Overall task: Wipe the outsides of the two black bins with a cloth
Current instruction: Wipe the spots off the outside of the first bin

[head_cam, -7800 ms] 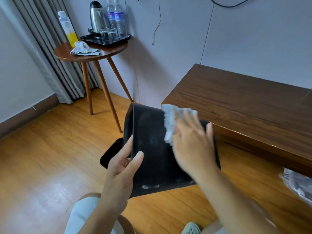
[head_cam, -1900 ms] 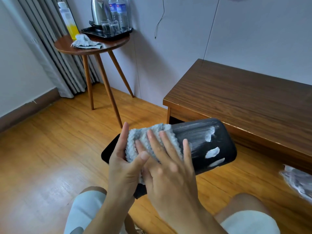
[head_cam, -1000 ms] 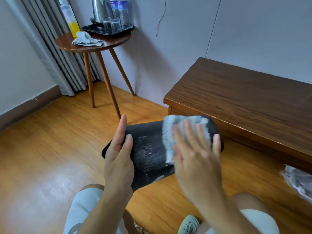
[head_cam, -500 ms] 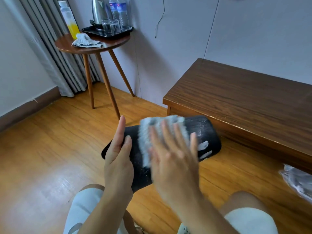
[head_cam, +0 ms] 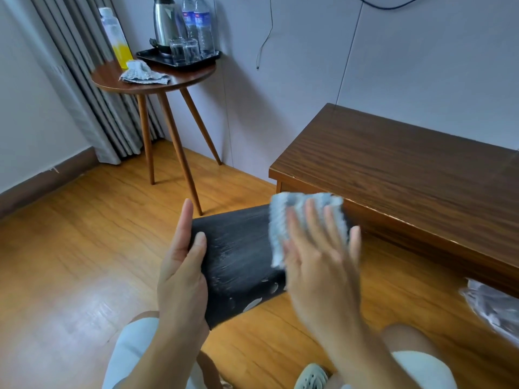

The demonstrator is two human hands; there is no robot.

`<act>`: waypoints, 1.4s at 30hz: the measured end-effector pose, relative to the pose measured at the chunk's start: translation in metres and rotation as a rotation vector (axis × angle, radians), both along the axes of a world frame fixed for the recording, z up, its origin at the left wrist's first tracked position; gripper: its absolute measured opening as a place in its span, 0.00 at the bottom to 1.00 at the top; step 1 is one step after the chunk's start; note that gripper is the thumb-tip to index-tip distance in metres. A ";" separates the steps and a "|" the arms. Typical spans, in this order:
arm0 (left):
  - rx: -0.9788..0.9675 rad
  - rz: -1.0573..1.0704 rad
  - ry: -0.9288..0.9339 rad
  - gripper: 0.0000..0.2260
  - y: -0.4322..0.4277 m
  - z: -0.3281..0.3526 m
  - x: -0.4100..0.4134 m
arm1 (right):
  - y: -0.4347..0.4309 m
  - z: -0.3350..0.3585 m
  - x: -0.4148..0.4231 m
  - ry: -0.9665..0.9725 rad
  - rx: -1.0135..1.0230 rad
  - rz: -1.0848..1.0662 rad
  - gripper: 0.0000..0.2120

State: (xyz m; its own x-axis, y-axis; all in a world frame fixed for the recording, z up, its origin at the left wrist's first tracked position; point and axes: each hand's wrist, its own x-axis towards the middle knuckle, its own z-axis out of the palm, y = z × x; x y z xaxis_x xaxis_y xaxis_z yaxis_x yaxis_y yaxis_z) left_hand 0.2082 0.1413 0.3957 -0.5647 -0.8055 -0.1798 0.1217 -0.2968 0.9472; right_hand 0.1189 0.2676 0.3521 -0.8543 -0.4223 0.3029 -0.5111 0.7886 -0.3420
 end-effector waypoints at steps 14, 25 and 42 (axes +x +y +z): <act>0.029 0.039 0.036 0.20 -0.006 -0.001 0.001 | 0.021 -0.015 -0.008 0.038 -0.040 -0.025 0.26; 0.029 0.007 0.041 0.20 -0.005 -0.008 0.000 | 0.021 -0.011 0.005 0.110 -0.007 0.080 0.24; 0.032 0.024 0.041 0.20 -0.004 0.001 -0.002 | 0.026 -0.008 -0.014 0.086 -0.040 0.038 0.23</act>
State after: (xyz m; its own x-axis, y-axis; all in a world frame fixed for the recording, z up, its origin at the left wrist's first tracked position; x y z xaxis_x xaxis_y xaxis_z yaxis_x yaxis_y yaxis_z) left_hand 0.2062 0.1374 0.3967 -0.5530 -0.8129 -0.1827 0.1679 -0.3236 0.9312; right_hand 0.1051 0.2938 0.3444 -0.8082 -0.4400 0.3914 -0.5690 0.7548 -0.3263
